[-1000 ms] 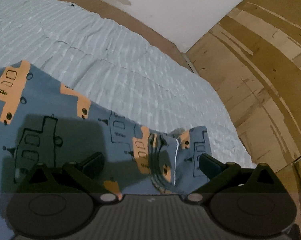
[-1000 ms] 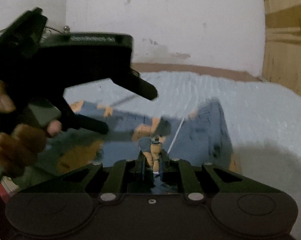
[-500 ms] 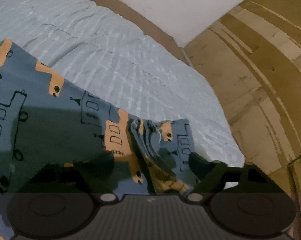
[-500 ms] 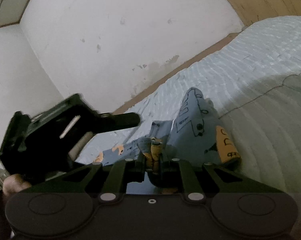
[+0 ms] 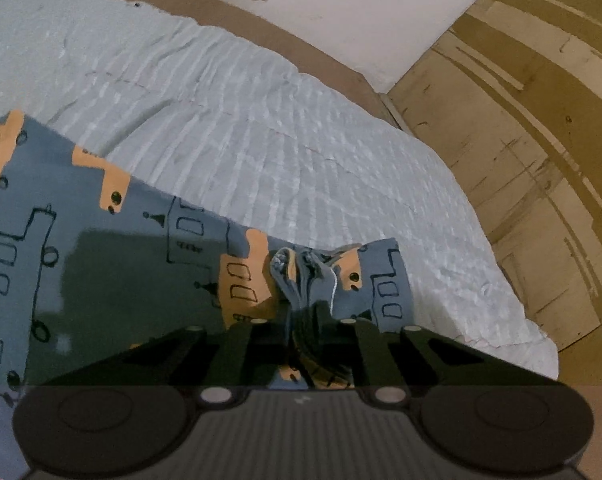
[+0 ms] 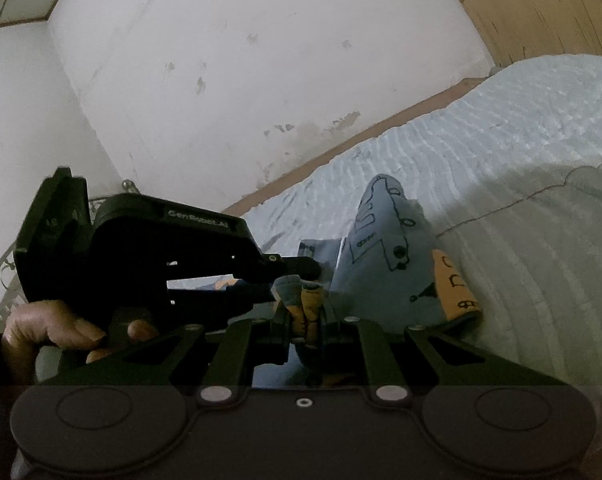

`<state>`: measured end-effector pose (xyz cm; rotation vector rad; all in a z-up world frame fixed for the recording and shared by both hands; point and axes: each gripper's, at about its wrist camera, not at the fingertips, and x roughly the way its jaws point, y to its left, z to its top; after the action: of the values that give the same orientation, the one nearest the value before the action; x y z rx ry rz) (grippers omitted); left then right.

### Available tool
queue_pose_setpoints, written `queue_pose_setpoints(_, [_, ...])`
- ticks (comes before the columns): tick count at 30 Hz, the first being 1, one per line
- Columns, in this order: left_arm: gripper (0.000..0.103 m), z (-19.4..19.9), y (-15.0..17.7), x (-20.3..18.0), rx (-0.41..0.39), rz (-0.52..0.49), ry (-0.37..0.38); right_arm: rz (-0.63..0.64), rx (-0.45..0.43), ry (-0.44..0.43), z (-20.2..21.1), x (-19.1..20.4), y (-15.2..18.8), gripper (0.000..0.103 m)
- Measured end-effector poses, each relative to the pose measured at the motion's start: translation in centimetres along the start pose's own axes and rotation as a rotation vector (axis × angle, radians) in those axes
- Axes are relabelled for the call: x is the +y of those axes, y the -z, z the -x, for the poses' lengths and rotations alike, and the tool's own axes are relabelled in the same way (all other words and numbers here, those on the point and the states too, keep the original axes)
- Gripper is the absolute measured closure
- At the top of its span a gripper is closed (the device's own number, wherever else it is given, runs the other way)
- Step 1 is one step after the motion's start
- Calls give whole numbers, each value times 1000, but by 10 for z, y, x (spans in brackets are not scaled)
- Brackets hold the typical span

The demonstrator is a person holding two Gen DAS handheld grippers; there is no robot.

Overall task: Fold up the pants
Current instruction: 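Grasp the pants end with the left gripper while the right gripper grasps beside it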

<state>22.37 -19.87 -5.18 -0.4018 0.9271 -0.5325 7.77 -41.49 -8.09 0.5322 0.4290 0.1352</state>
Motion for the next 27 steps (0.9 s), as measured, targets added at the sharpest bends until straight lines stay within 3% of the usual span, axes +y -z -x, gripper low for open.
queue_pose_setpoints(6, [92, 1, 1, -5, -6, -21, -17, 75, -2, 31, 2, 9, 1, 88])
queue_pose_setpoints(18, [94, 7, 0, -8, -23, -37, -14, 108, 1, 46, 3, 15, 0, 88])
queue_pose_setpoints(27, [94, 37, -13, -19, -65, -103, -17, 163, -19, 27, 9, 27, -8, 88])
